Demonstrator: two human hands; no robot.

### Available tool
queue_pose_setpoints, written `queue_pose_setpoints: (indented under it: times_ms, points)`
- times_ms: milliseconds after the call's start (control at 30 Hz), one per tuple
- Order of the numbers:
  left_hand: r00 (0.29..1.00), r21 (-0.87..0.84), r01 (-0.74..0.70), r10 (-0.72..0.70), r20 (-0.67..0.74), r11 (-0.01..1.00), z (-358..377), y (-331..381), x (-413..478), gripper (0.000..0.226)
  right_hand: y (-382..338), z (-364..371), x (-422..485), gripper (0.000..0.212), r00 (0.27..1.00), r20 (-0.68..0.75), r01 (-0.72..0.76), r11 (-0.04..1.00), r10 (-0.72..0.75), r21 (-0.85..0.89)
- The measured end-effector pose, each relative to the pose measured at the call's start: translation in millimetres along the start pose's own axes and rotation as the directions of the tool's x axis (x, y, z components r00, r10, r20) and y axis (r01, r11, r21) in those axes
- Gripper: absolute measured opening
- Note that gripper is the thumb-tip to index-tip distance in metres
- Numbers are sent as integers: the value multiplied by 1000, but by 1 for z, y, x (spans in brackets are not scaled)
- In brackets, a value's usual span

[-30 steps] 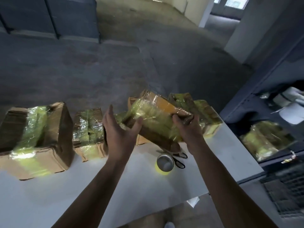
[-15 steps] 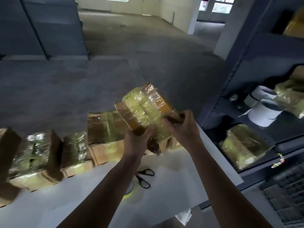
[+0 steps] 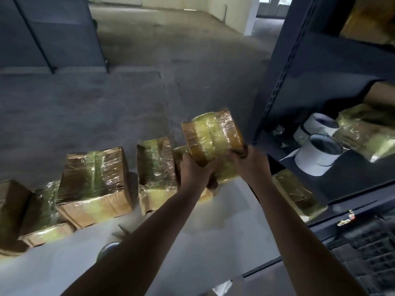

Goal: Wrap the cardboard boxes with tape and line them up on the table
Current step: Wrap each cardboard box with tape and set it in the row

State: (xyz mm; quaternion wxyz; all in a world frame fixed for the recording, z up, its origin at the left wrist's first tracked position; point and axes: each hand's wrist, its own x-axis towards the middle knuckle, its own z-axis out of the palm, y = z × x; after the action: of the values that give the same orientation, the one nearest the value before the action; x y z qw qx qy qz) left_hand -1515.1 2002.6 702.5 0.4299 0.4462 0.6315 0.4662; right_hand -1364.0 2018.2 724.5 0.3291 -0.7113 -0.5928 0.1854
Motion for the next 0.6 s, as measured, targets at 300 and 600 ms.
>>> queue_pose_setpoints:
  times_ms: [300,600]
  points:
    - [926,10,161,-154,344,987,65,10,42,10,62,3,72,46,975,53,-212,976,215,-57]
    - [857,187,347,-392,336,919,88,-20,91,38,111,54,101,34,941,124,-297,944,314,-141]
